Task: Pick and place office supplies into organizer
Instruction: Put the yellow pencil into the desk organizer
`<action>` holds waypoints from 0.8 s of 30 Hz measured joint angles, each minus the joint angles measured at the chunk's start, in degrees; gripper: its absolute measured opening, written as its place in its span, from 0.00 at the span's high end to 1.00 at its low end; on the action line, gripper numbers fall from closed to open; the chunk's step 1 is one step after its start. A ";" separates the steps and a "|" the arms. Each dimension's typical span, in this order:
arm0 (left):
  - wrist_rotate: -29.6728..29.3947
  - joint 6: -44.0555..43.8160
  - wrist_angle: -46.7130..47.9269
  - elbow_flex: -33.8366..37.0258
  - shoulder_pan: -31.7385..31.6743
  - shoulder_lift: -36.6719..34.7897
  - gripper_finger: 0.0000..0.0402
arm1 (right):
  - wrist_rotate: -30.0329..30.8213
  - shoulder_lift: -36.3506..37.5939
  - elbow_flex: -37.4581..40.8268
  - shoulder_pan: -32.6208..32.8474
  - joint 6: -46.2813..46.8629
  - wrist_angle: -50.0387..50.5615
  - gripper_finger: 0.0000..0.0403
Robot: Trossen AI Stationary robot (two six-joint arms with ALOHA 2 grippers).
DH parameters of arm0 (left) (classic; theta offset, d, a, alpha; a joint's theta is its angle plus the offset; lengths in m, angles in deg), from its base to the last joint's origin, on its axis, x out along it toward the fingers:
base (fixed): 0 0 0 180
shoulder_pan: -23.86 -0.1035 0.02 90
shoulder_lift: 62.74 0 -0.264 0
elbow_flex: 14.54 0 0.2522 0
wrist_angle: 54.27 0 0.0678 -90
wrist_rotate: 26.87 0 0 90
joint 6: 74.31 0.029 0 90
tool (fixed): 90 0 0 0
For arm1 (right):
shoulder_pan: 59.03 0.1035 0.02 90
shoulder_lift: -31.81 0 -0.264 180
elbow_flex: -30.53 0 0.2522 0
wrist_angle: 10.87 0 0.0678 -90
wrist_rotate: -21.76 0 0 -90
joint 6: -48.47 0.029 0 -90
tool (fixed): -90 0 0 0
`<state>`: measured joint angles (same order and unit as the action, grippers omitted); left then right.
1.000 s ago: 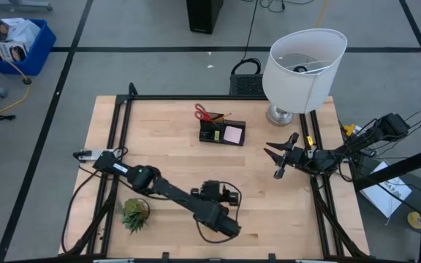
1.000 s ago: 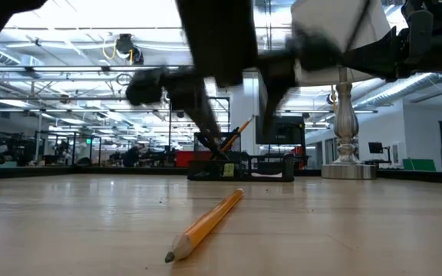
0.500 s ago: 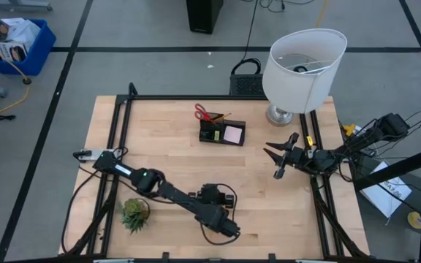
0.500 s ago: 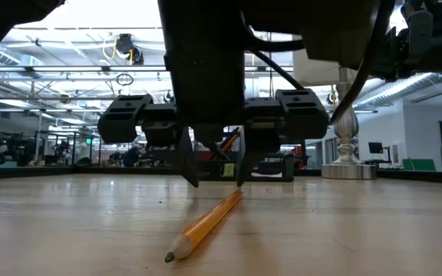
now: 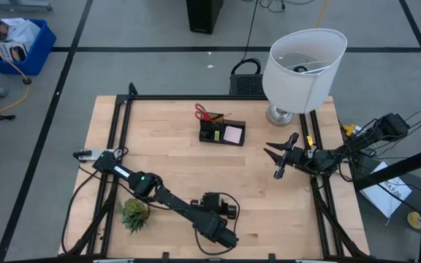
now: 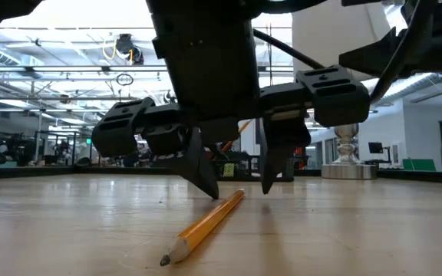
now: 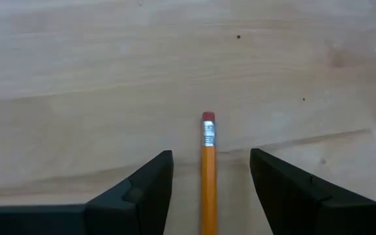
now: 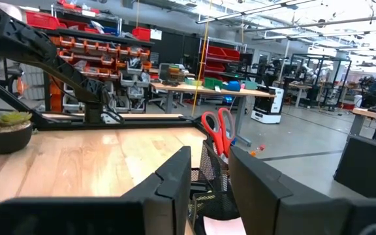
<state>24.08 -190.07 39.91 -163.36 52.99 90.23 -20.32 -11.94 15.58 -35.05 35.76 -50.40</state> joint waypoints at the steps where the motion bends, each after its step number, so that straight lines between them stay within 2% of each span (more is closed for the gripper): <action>1: 0.15 0.45 -0.24 -0.03 0.11 0.20 0.47 | 0.00 0.00 0.02 0.00 0.00 0.01 0.75; 7: -2.61 2.06 -1.73 -0.25 0.44 3.35 0.48 | 0.00 0.00 0.00 0.00 0.00 0.03 0.75; 10: -2.73 2.97 -2.18 -0.25 0.36 4.51 0.53 | 0.00 0.00 0.00 0.00 0.00 0.05 0.75; 24: -3.53 3.06 -2.18 -0.04 1.26 4.41 0.93 | 0.00 0.02 0.02 0.00 0.00 0.01 0.75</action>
<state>20.55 -187.01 37.73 -163.41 54.25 94.64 -20.32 -11.92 15.59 -35.05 35.76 -50.39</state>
